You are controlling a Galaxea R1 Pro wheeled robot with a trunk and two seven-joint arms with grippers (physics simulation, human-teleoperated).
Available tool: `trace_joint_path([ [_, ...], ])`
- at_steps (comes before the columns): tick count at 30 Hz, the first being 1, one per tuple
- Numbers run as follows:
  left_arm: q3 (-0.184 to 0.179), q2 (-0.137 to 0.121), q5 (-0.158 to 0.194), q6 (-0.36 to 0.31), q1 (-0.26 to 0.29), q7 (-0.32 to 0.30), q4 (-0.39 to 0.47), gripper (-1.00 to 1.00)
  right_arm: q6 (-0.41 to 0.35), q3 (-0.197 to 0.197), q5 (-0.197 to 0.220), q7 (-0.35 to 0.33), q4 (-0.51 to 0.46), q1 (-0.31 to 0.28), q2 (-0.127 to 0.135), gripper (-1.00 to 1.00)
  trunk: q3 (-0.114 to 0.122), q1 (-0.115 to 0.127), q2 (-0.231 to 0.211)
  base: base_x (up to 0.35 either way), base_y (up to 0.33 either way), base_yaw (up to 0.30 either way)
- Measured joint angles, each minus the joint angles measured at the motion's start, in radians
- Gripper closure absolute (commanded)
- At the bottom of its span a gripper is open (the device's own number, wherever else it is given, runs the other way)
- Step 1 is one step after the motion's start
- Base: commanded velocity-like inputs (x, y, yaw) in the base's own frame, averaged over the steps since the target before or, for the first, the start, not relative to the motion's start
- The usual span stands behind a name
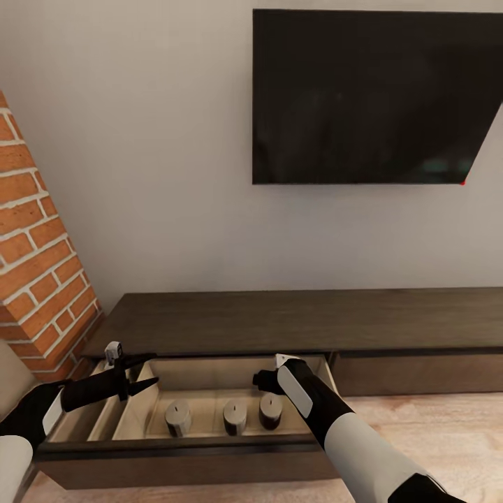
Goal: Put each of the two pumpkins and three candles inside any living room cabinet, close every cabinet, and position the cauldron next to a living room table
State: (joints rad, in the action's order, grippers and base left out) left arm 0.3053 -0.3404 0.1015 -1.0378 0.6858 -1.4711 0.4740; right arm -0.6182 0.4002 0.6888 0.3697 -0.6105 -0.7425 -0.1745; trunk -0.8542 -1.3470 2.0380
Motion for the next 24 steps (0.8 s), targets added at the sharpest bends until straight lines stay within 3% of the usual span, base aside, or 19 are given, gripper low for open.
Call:
trace_joint_path([
  [24, -0.001, 0.0, 0.0, -0.001, 0.0, 0.0, 0.0, -1.0, 0.002, 0.001, -0.006, 0.0, 0.0, 0.0, 0.0, -1.0, 0.075, 0.092, -0.168, -0.088, 0.005, 0.0],
])
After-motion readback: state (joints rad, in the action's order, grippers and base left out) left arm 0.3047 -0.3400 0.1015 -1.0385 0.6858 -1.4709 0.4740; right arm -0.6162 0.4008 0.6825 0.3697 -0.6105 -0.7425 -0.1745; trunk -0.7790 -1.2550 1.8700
